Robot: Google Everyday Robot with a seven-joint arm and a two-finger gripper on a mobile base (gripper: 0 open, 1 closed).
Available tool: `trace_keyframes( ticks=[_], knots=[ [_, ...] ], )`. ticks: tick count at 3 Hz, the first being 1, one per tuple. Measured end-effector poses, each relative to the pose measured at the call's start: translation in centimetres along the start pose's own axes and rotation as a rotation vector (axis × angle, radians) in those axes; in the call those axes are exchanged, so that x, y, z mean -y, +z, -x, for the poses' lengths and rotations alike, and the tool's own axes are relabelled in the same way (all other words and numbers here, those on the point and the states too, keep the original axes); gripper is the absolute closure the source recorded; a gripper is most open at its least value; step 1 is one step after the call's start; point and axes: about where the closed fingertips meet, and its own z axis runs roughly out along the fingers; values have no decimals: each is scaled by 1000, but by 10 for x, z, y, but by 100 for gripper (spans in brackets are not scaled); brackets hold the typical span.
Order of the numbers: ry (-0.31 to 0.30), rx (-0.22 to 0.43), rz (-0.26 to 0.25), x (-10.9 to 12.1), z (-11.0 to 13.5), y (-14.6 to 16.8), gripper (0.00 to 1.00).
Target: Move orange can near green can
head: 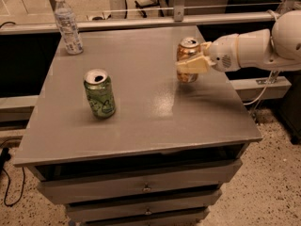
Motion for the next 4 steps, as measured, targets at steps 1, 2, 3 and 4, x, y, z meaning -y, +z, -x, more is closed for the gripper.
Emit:
trace_keyframes(
  ticks=[1,2,3,4],
  knots=[
    [-3,1,-2,2,1,-2,100],
    [-11,27,21,-6,6,7,100],
    [-45,60,107,-31,16,31,100],
    [-84,82,208,-72,25,52,100]
  ],
)
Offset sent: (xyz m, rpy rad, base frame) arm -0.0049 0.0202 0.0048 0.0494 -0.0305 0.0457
